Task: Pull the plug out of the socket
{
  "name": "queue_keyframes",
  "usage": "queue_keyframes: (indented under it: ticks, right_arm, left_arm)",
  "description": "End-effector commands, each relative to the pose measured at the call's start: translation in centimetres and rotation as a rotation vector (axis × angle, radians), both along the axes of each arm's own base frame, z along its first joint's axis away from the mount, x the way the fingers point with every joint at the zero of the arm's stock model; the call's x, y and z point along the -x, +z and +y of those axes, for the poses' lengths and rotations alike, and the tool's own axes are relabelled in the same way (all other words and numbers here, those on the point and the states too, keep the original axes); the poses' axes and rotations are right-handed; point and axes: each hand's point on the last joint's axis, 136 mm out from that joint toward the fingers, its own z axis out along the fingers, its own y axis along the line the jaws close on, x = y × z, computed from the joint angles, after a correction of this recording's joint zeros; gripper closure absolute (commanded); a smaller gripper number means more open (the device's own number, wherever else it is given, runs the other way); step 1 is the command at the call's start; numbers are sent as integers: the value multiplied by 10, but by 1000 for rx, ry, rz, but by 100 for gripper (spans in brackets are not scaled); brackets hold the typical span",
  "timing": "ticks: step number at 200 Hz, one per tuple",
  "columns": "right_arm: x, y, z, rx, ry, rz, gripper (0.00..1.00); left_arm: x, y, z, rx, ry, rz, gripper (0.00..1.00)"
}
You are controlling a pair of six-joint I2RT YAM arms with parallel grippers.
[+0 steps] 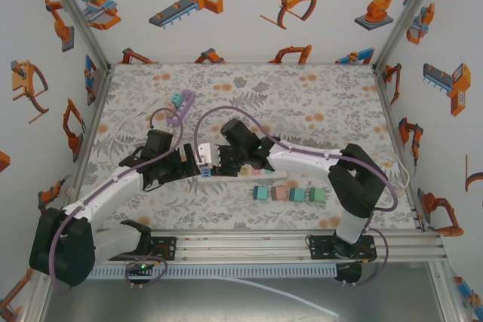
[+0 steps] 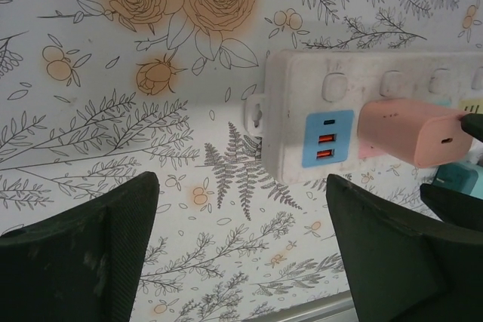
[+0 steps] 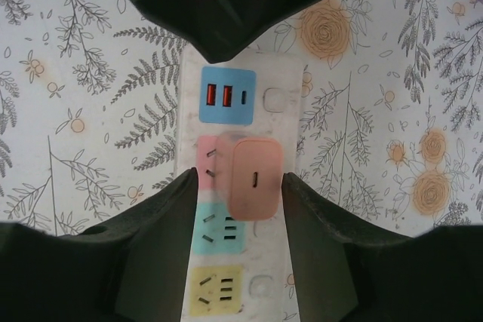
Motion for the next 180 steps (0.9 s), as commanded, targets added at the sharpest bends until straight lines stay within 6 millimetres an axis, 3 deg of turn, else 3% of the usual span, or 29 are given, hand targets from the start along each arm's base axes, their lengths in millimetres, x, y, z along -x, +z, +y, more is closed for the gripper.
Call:
queue_keyframes:
  ticks: [1,74,180]
  right_arm:
    - [-7,3,9,-25,20,-5,54]
    - [-13,-5,16,-29,33,26,64]
    - [-12,13,20,-67,39,29,75]
  left_arm:
    - [-7,2,-5,16,-18,-18,21]
    - [-7,-18,-5,-11,-27,39,29]
    - [-1,-41,-4,-35,-28,107,33]
